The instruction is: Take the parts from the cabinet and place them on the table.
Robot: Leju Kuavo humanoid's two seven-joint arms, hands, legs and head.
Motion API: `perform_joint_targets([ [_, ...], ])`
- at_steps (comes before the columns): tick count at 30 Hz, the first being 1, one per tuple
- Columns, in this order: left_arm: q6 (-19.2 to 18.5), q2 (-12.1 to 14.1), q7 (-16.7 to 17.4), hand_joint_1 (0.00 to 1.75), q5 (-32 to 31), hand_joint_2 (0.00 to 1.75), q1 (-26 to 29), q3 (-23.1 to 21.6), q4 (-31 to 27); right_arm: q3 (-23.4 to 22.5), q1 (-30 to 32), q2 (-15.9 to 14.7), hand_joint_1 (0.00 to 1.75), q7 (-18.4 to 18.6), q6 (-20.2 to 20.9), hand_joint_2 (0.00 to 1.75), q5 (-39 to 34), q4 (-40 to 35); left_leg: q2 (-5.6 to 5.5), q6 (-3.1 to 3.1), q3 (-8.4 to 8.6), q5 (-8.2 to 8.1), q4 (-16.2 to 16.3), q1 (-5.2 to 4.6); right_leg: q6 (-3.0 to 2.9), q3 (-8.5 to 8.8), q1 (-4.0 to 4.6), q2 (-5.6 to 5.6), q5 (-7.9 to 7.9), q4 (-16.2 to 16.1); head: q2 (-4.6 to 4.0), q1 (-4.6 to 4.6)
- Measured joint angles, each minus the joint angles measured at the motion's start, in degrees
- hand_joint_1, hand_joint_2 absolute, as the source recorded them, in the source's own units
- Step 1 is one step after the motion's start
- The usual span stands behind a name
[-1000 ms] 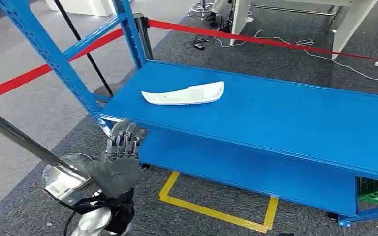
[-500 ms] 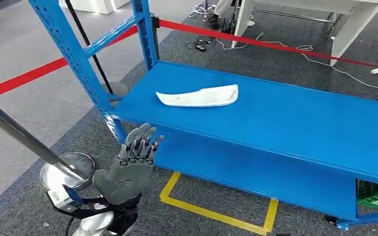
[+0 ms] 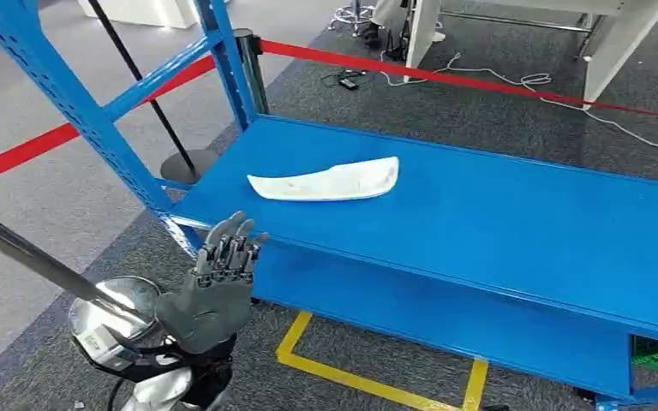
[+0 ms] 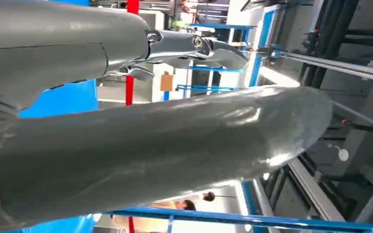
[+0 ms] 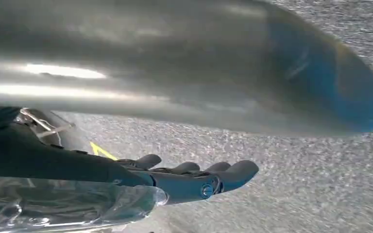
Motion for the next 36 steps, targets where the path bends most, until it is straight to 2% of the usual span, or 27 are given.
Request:
perform_joint_targets([
  [1, 0.02, 0.00, 0.00, 0.00, 0.00, 0.00, 0.03, 0.09, 0.00, -0.02, 0.01, 0.00, 0.00, -0.02, 0.02, 0.00, 0.00, 0.00, 0.00, -0.13, -2.47, -0.36, 3.34, 0.12, 0.03, 0.11, -0.03, -0.01, -0.17, 0.00, 0.00, -0.02],
  [2, 0.02, 0.00, 0.00, 0.00, 0.04, 0.00, 0.07, 0.13, 0.00, -0.04, 0.03, 0.00, 0.00, -0.02, 0.02, 0.00, -0.02, 0.00, 0.01, -0.23, -3.23, 1.03, 3.44, 0.26, 0.09, 0.33, -0.08, 0.02, -0.30, 0.00, 0.00, 0.02],
  [3, 0.02, 0.00, 0.00, 0.00, 0.07, 0.00, 0.09, 0.20, 0.00, -0.09, 0.10, 0.00, 0.00, -0.02, 0.04, 0.00, -0.04, 0.00, 0.02, -0.29, -2.80, 3.49, 1.44, 0.39, 0.23, 0.62, -0.14, 0.05, -0.47, 0.00, 0.00, 0.00],
  [5, 0.15, -0.02, 0.00, 0.00, 0.07, 0.00, 0.10, 0.26, 0.00, -0.09, 0.08, 0.00, 0.00, -0.02, 0.04, 0.00, -0.04, 0.00, 0.10, -0.35, 0.54, 9.40, -7.04, 0.59, 0.68, 1.26, -0.43, 0.28, -0.80, 0.00, 0.00, 0.00],
  [6, 0.37, 0.00, 0.00, 0.00, 0.11, 0.00, 0.09, 0.26, 0.02, -0.09, 0.08, -0.02, 0.00, -0.02, 0.02, 0.00, -0.04, 0.00, 0.43, -0.46, 2.10, 11.01, -10.80, 0.74, 1.04, 1.39, -0.35, 0.34, -0.92, 0.00, 0.00, -0.13],
  [7, 0.53, -0.09, 0.00, 0.00, 0.11, 0.00, 0.02, 0.28, 0.00, -0.13, 0.02, -0.02, 0.00, -0.02, 0.00, 0.00, 0.00, 0.00, 0.31, -0.15, 2.95, 10.53, -13.78, 0.89, 1.59, 1.19, 0.08, 0.46, -1.46, 0.69, 0.00, -0.44],
  [8, 0.70, -0.13, 0.00, 0.00, 0.11, 0.00, 0.10, 0.33, 0.02, -0.13, 0.02, -0.02, 0.00, 0.00, -0.02, 0.00, 0.02, 0.00, 0.00, 0.51, 2.73, 10.45, -13.17, 0.74, 1.92, 1.19, 0.00, 0.40, -1.37, 0.22, 0.00, 0.00],
  [10, 0.96, -0.11, 0.00, 0.00, 0.07, 0.00, 0.13, 0.46, 0.02, -0.20, 0.09, -0.02, 0.00, 0.02, -0.02, 0.00, 0.11, 0.00, -0.13, 1.34, 2.68, 10.35, -13.17, 0.45, 2.61, 1.51, -0.26, 0.31, -1.22, -0.37, 0.00, 0.09],
  [11, 0.99, -0.18, 0.00, 0.00, 0.07, 0.00, 0.13, 0.46, 0.02, -0.22, 0.08, -0.02, 0.00, 0.02, -0.02, 0.00, 0.11, 0.00, -0.13, 1.84, 2.81, 10.68, -13.48, 0.72, 3.01, 1.34, -0.36, 0.29, -1.28, -0.34, 0.00, -0.09],
  [12, 0.99, -0.22, 0.00, 0.00, 0.02, 0.00, 0.12, 0.44, 0.02, -0.24, 0.08, -0.02, 0.00, 0.02, -0.02, 0.00, 0.11, 0.00, -0.11, 2.18, 2.93, 10.77, -13.54, 0.80, 3.17, 1.02, -0.42, 0.17, -2.26, 0.98, 0.00, 0.18],
  [13, 0.99, -0.22, 0.00, 0.00, 0.02, 0.00, 0.12, 0.44, 0.02, -0.26, 0.03, -0.02, 0.00, 0.04, -0.02, 0.00, 0.13, 0.00, -0.06, 2.50, 2.95, 10.73, -13.54, 0.78, 3.24, -0.31, -0.34, 0.12, -4.29, 3.98, 0.00, 0.57],
  [15, 1.01, -0.22, 0.00, 0.00, 0.00, 0.00, 0.13, 0.46, 0.02, -0.28, 0.08, -0.02, 0.00, 0.02, -0.02, 0.00, 0.13, 0.00, -0.01, 2.80, 2.94, 10.66, -13.53, 0.52, 3.32, -4.64, -0.34, 0.13, -8.79, 13.29, 0.00, 0.68],
  [16, 1.01, -0.22, 0.00, 0.00, -0.02, 0.00, 0.13, 0.48, 0.04, -0.28, 0.15, -0.02, 0.00, 0.04, -0.04, 0.00, 0.11, 0.00, -0.01, 2.90, 2.95, 10.59, -13.52, 0.41, 3.32, -6.31, -0.34, 0.13, -9.96, 16.70, 0.00, 0.66],
  [17, 1.03, -0.22, 0.00, 0.00, -0.02, 0.00, 0.12, 0.48, 0.07, -0.33, 0.21, -0.02, 0.00, 0.02, -0.04, 0.00, 0.11, 0.00, -0.03, 2.98, 3.00, 10.54, -13.51, 0.32, 3.24, -7.15, -0.32, 0.13, -9.88, 18.17, 0.00, 0.64],
  [18, 1.03, -0.22, 0.00, 0.00, -0.06, 0.00, 0.12, 0.46, 0.09, -0.42, 0.22, -0.02, 0.00, 0.02, -0.11, 0.00, 0.11, 0.00, -0.09, 3.01, 3.10, 10.49, -13.50, 0.28, 3.12, -6.48, -0.26, 0.13, -8.36, 16.58, 0.00, 0.66],
  [19, 1.03, -0.22, 0.00, 0.00, -0.11, 0.00, 0.12, 0.46, 0.09, -0.46, 0.19, -0.02, 0.00, 0.02, -0.15, 0.00, 0.11, 0.00, -0.15, 2.97, 3.26, 10.43, -13.50, 0.28, 2.96, -4.85, -0.23, 0.13, -6.25, 13.17, 0.00, 0.64],
  [21, 1.01, -0.22, 0.00, 0.00, -0.11, 0.00, 0.12, 0.44, 0.09, -0.59, 0.10, -0.02, 0.00, -0.15, -0.15, 0.00, -0.11, 0.00, -0.24, 2.55, 3.74, 10.11, -13.49, 0.29, 2.55, 0.57, -0.25, 0.11, -1.36, 2.47, 0.00, 0.68],
  [22, 0.99, -0.20, 0.00, 0.00, -0.09, 0.00, 0.12, 0.44, 0.09, -0.68, -0.01, -0.02, 0.00, -0.40, 0.00, 0.00, -0.42, 0.00, -0.25, 2.21, 3.69, 9.93, -13.36, -0.05, 2.44, 1.48, -0.17, 0.15, -1.95, 0.53, 0.00, 0.68],
  [24, 0.74, -0.17, 0.00, 0.00, 0.15, 0.00, 0.11, 0.41, 0.11, -1.14, -0.09, -0.02, 0.00, -0.57, 1.69, 0.00, -1.51, 0.00, -0.30, 1.62, 3.62, 10.03, -13.36, -0.07, 2.02, 1.44, -0.04, 0.28, -1.68, 0.57, 0.00, 0.46],
  [26, 0.55, -0.17, 0.00, 0.00, 0.18, 0.00, 0.08, 0.35, 0.09, -1.75, -0.08, -0.02, 0.00, -0.46, 2.76, 0.00, -2.30, 0.00, -0.30, 0.88, 3.83, 10.13, -13.79, 0.15, 1.19, 1.45, 0.16, 0.32, -1.57, 0.42, 0.00, 0.55],
  [28, 0.46, -0.13, 0.00, 0.00, 0.22, 0.00, 0.07, 0.35, 0.09, -2.12, -0.11, -0.02, 0.00, -0.46, 3.02, 0.00, -2.51, 0.00, 0.01, 0.23, 3.10, 8.55, -12.03, 0.19, 0.51, 1.71, -0.19, 0.24, -1.35, 0.00, 0.00, 0.20],
  [29, 0.44, -0.13, 0.00, 0.00, 0.24, 0.00, 0.07, 0.35, 0.09, -2.18, -0.17, -0.02, 0.00, -0.48, 3.06, 0.00, -2.56, 0.00, 0.03, 0.01, 1.71, 6.79, -9.18, 0.24, 0.29, 1.69, -0.19, 0.21, -1.36, 0.00, 0.00, 0.00],
  [30, 0.44, -0.11, 0.00, 0.00, 0.26, 0.00, 0.07, 0.35, 0.09, -2.32, -0.16, -0.02, 0.00, -0.48, 3.15, 0.00, -2.60, 0.00, 0.03, -0.21, -1.26, 4.00, -3.30, 0.30, 0.16, 1.69, -0.17, 0.14, -1.42, 0.01, 0.00, 0.04],
  [32, 0.44, -0.07, 0.00, 0.00, 0.31, 0.00, 0.08, 0.37, 0.11, -2.60, -0.10, -0.02, 0.00, -0.61, 3.15, 0.00, -2.75, 0.00, 0.03, -0.33, -5.38, 1.65, 4.24, 0.31, 0.07, 1.67, -0.13, 0.02, -1.48, 0.01, 0.00, 0.02],
  [33, 0.44, -0.07, 0.00, 0.00, 0.31, 0.00, 0.08, 0.37, 0.11, -2.64, -0.06, -0.02, 0.00, -1.07, 3.02, 1.75, -2.84, 0.00, 0.03, -0.27, -5.70, 2.50, 4.47, 0.31, 0.07, 1.71, -0.13, 0.03, -1.48, 0.01, 0.00, 0.07],
  [34, 0.44, -0.07, 0.00, 0.00, 0.31, 0.00, 0.08, 0.35, 0.11, -2.73, -0.08, -0.02, 0.00, -1.48, 2.89, 1.75, -2.93, 0.00, 0.03, -0.19, -5.13, 4.18, 2.85, 0.31, 0.08, 1.74, -0.13, 0.09, -1.49, 0.01, 0.00, 0.00],
  [36, 0.44, -0.09, 0.00, 0.00, 0.31, 0.00, 0.07, 0.35, 0.11, -2.99, -0.15, -0.02, 0.00, -2.17, 2.88, 1.75, -3.10, 0.00, 0.06, 0.15, -0.57, 9.63, -6.52, 0.31, 0.24, 1.94, -0.16, 0.25, -1.58, 0.01, 0.00, 0.02],
])
